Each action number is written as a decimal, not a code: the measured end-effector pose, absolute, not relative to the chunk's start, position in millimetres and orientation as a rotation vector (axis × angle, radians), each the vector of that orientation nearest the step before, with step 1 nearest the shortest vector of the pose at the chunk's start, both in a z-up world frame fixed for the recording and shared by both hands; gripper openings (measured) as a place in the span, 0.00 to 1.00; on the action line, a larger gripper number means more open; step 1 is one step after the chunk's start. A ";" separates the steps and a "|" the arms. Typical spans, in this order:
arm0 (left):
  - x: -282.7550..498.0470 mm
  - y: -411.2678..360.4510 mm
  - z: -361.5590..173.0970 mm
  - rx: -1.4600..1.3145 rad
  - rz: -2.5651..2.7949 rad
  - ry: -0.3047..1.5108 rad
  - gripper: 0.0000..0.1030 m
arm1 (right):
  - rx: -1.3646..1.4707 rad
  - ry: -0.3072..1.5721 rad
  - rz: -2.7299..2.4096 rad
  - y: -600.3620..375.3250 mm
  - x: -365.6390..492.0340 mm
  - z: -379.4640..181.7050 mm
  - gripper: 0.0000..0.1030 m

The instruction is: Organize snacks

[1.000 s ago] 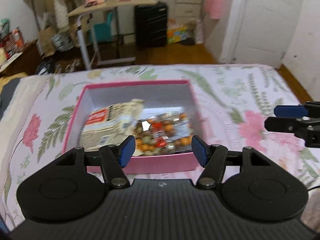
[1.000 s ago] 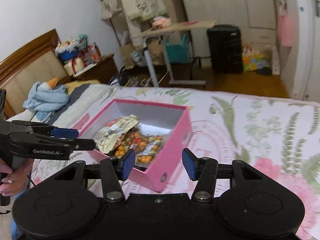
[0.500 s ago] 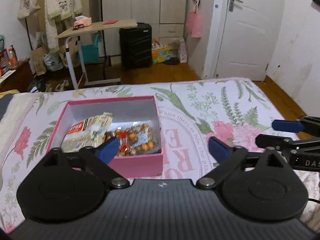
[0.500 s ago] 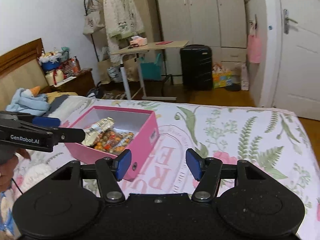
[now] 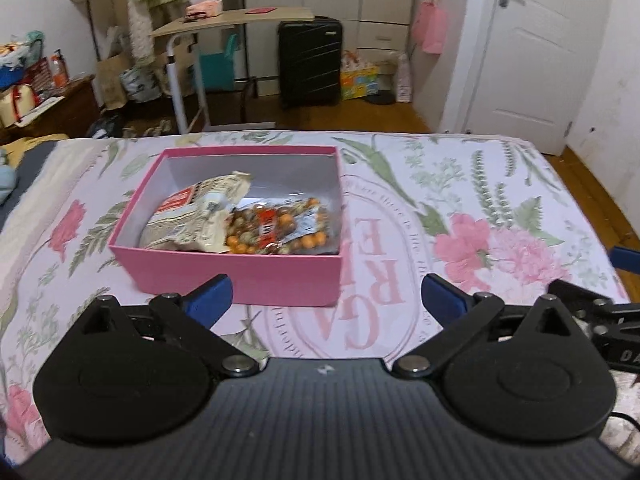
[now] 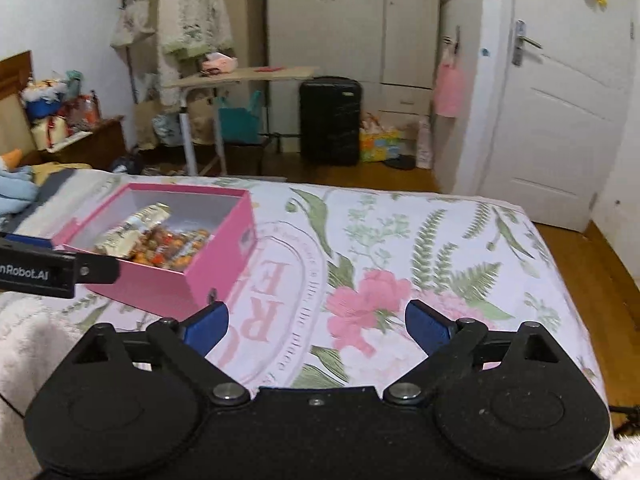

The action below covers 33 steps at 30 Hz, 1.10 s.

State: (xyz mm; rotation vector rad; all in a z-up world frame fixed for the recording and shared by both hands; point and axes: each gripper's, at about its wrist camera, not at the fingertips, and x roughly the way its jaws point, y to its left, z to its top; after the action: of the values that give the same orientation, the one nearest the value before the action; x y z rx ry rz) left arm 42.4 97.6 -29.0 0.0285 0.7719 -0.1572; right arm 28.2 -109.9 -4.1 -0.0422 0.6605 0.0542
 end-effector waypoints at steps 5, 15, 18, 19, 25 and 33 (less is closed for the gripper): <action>38.4 101.1 -29.0 0.039 -0.144 0.763 0.99 | -0.002 0.702 0.045 -115.1 23.4 -1.7 0.94; 22.7 101.5 -24.1 0.061 -0.151 0.710 0.99 | 0.028 0.650 0.042 -114.0 8.3 9.2 0.94; 20.2 101.1 -24.4 0.065 -0.141 0.691 0.99 | 0.004 0.646 0.030 -110.5 8.1 6.5 0.94; 19.7 101.4 -25.0 0.060 -0.141 0.692 0.99 | 0.006 0.646 0.028 -110.4 8.2 5.8 0.94; 14.8 98.5 -29.2 0.082 -0.134 0.678 0.99 | 0.013 0.638 0.012 -110.8 7.2 2.0 0.94; 8.9 94.6 -32.2 0.094 -0.138 0.659 0.99 | 0.008 0.605 -0.007 -111.3 3.6 1.4 0.94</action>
State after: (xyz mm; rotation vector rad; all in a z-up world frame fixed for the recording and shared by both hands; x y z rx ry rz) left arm 8.9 94.6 -32.2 0.0942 0.6592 -0.1377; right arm 3.6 -111.3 1.4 0.0082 0.6046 -0.0073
